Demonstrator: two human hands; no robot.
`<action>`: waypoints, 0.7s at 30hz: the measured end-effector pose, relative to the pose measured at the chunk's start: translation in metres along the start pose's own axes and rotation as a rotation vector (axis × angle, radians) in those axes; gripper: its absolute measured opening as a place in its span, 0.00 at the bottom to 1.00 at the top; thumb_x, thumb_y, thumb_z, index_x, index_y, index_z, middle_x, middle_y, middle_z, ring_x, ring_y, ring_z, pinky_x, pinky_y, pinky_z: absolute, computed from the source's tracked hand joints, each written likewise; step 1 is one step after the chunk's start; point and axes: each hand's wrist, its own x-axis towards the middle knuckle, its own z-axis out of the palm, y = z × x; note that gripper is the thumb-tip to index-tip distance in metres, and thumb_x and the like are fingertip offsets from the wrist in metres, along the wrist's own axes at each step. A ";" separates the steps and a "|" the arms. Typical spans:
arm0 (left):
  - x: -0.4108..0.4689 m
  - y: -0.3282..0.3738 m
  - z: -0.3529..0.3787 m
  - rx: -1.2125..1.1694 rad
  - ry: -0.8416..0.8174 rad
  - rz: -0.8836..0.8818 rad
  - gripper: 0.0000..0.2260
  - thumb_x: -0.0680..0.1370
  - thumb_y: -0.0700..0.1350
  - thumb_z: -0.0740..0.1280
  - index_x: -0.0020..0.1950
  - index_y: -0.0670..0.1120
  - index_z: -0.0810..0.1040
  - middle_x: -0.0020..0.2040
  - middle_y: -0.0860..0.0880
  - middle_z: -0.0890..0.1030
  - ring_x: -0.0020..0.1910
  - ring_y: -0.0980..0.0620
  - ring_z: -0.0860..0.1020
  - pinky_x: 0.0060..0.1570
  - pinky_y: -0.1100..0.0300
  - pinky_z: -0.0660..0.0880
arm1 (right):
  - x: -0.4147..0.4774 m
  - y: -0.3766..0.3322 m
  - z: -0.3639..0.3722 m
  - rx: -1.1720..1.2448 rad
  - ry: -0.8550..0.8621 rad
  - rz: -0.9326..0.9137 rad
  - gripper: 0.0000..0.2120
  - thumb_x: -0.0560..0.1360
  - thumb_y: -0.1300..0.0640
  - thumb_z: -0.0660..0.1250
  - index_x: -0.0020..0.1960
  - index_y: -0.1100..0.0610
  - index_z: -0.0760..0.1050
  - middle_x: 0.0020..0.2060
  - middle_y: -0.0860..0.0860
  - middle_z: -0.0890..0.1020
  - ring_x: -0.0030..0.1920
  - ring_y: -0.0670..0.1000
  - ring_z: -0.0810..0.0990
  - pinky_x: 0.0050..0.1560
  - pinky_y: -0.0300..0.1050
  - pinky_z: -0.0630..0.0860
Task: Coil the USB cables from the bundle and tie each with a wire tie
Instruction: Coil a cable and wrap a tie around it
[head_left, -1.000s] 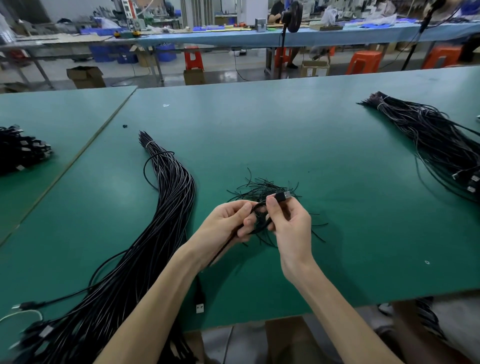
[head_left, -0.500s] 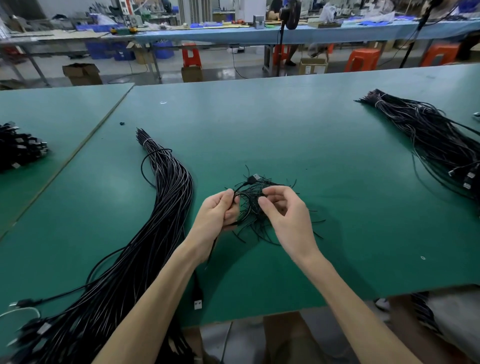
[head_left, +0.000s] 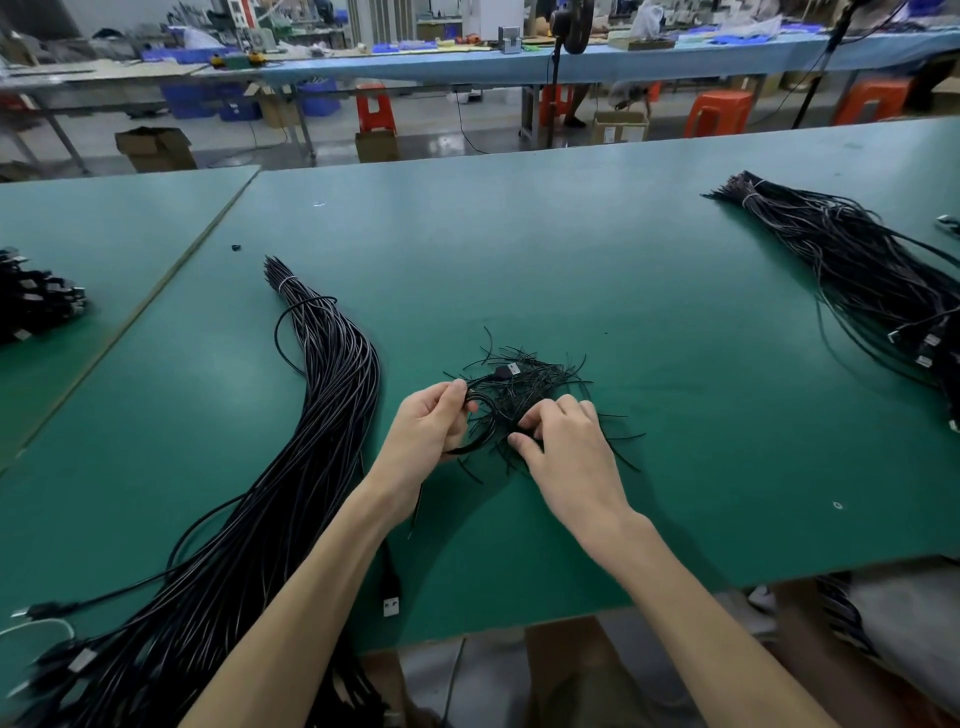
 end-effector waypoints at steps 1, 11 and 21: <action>0.000 0.000 0.001 0.007 -0.014 -0.002 0.15 0.88 0.48 0.57 0.44 0.45 0.74 0.28 0.57 0.61 0.26 0.57 0.57 0.25 0.67 0.58 | 0.001 -0.001 -0.001 -0.007 -0.005 0.001 0.10 0.82 0.50 0.68 0.57 0.55 0.78 0.53 0.50 0.77 0.59 0.51 0.69 0.60 0.43 0.70; 0.002 -0.002 0.002 -0.151 0.002 -0.002 0.15 0.88 0.47 0.57 0.45 0.42 0.73 0.30 0.54 0.58 0.27 0.55 0.58 0.39 0.58 0.77 | 0.002 -0.002 -0.014 0.088 0.084 0.048 0.06 0.81 0.53 0.69 0.46 0.53 0.77 0.41 0.44 0.77 0.50 0.49 0.72 0.50 0.44 0.70; 0.000 0.002 0.000 -0.428 -0.050 -0.057 0.12 0.88 0.46 0.58 0.47 0.42 0.72 0.31 0.53 0.56 0.28 0.54 0.58 0.34 0.59 0.71 | -0.012 -0.030 -0.019 0.902 -0.009 0.179 0.05 0.79 0.54 0.72 0.46 0.53 0.80 0.37 0.45 0.86 0.40 0.42 0.83 0.40 0.36 0.77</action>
